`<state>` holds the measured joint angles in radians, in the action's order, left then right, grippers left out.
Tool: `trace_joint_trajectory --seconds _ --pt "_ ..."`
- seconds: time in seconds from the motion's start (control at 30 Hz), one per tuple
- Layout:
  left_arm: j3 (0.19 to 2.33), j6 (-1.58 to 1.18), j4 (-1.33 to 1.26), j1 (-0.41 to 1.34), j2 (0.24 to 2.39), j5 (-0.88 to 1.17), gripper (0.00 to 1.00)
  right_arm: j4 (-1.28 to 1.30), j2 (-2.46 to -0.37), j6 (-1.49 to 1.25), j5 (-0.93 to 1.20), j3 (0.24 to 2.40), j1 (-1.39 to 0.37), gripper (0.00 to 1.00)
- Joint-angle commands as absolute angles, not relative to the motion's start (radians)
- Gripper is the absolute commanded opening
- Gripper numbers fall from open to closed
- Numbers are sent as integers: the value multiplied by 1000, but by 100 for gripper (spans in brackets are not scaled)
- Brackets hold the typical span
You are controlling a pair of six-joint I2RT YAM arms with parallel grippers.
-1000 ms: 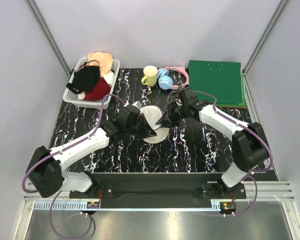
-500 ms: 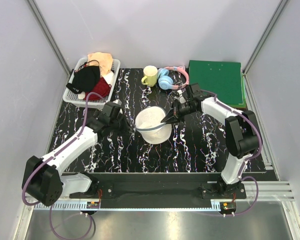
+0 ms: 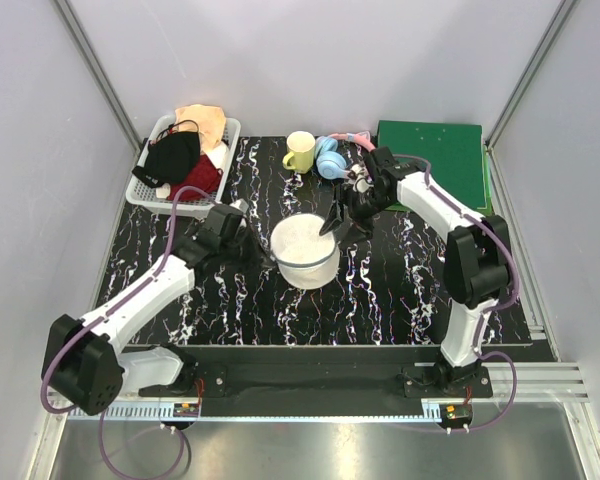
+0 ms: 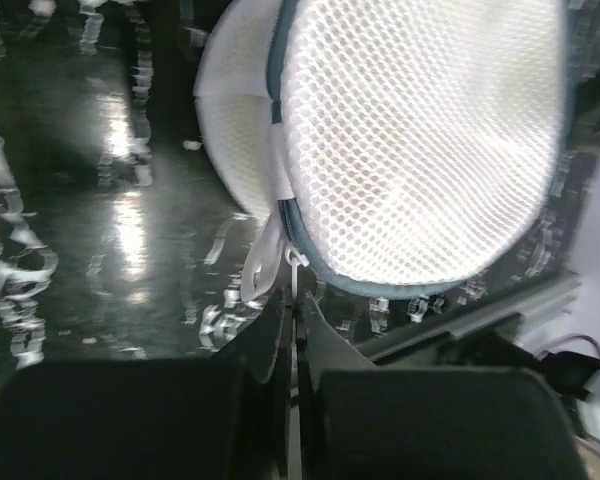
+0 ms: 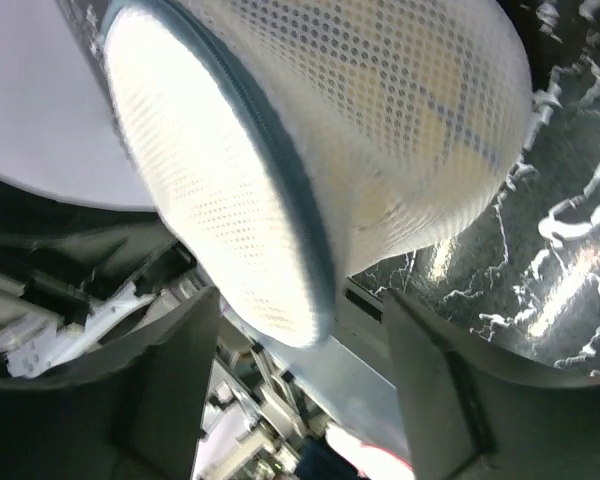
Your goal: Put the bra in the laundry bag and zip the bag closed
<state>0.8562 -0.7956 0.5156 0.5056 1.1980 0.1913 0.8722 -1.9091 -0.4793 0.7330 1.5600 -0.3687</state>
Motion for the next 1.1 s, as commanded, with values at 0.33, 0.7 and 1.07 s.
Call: trace_joint_trajectory --seconds 0.33,0.7,1.07 --pt "1025 -792 813 624 1116 -207 75 852 -1436 -567 258 1232 -388 100" --pt "329 -847 121 644 421 -43 99 137 -726 -919 265 432 -387 100" --pt "-150 -1083 -218 644 -98 63 99 139 -117 -1287 215 2 -387 100"
